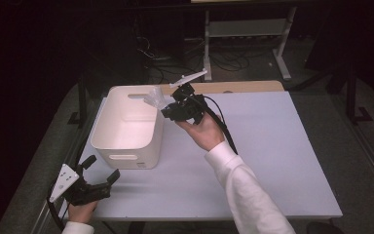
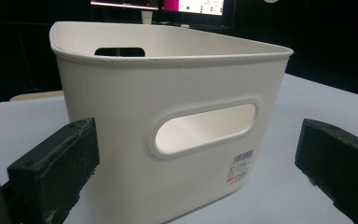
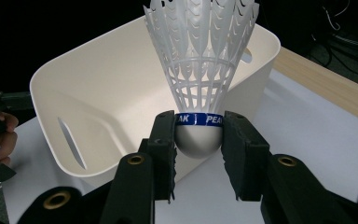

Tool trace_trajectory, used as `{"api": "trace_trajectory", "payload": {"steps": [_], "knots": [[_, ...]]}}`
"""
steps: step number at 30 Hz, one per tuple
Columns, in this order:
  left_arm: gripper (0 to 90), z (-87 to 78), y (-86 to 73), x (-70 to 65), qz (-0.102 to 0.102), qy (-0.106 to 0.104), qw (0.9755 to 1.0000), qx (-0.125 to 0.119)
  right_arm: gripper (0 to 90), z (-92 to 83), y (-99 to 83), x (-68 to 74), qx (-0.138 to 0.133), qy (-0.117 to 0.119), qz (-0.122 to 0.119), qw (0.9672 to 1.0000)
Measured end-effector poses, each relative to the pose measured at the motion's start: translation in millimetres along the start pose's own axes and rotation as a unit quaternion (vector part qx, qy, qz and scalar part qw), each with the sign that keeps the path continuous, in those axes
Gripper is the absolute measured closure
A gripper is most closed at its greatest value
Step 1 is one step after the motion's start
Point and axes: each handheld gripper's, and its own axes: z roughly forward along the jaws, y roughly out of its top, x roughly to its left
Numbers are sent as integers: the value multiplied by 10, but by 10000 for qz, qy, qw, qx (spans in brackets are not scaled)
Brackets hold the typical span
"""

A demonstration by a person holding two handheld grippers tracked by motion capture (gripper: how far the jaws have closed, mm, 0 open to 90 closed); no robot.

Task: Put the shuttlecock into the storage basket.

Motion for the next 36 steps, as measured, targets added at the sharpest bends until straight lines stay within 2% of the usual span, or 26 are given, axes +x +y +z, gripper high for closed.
{"api": "trace_trajectory", "payload": {"steps": [17, 26, 36], "knots": [[0, -8, -1, 11, 31, 4, 10000, 29, 643, 136, 175, 159, 24, 144, -97, 9998], [0, -6, 0, 9, 45, 1, 10000, 26, 643, 211, 191, 241, 62, 239, -111, 9996], [0, -9, 1, 9, 42, -4, 10000, 24, 642, 298, 194, 314, -4, 489, -45, 9988]]}}
